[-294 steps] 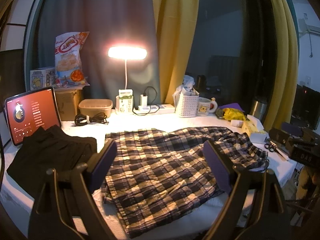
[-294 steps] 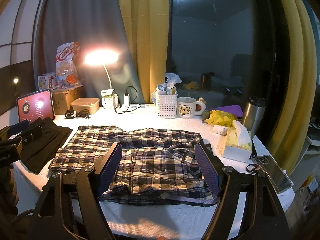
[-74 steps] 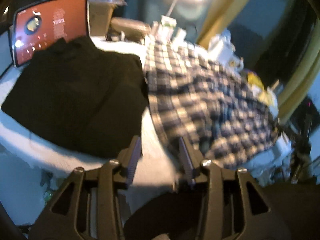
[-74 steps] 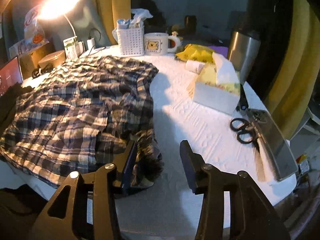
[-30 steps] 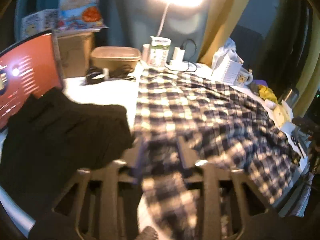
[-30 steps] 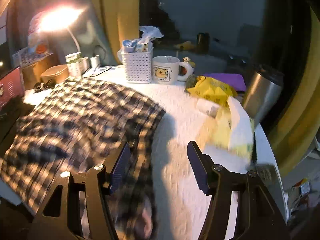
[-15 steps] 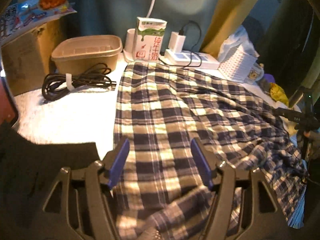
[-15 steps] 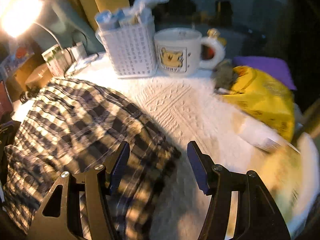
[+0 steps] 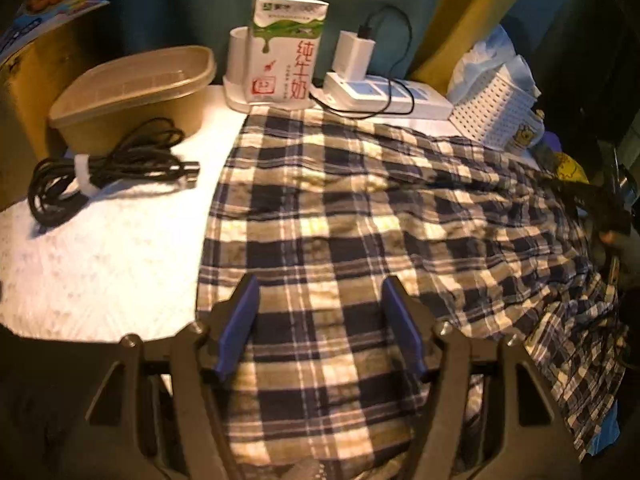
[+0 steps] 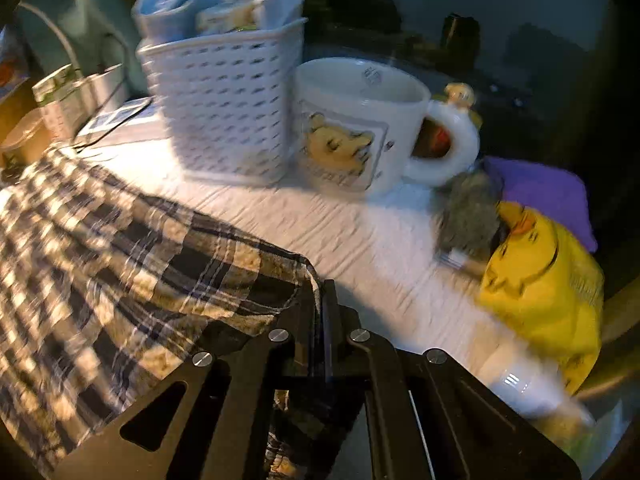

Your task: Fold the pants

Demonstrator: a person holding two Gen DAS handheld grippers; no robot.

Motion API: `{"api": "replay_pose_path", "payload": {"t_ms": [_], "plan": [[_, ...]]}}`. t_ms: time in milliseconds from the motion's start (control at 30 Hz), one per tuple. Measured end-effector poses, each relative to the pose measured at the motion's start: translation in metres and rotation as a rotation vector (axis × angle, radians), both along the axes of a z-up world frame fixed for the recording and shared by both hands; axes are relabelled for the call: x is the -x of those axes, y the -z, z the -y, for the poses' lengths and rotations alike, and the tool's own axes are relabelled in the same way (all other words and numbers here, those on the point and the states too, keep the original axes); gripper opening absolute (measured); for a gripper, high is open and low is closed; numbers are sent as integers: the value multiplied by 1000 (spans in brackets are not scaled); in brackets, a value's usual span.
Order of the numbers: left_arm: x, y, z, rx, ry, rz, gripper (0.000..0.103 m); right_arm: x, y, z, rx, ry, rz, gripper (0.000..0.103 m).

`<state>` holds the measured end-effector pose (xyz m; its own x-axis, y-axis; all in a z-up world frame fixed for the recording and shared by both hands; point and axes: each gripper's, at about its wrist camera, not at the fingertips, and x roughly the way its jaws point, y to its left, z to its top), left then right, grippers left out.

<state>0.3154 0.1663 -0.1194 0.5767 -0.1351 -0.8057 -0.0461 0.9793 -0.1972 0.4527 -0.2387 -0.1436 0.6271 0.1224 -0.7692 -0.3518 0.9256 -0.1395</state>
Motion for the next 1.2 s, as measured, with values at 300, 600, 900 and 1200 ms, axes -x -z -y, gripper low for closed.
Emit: {"api": "replay_pose_path", "payload": {"t_ms": [300,600,900,1200], "plan": [[-4,-18,2,5,-6,46,65,-20,-12,2,18,19,16,7],[69,-50,33,-10,38,118,78,98,-60,39,-50,-78,114,79],[169,-45,68,10,63,104,84,214,-62,64,19,-119,184,78],[255,-25,70,42,43,87,84,281,-39,96,77,-42,173,79]]}}
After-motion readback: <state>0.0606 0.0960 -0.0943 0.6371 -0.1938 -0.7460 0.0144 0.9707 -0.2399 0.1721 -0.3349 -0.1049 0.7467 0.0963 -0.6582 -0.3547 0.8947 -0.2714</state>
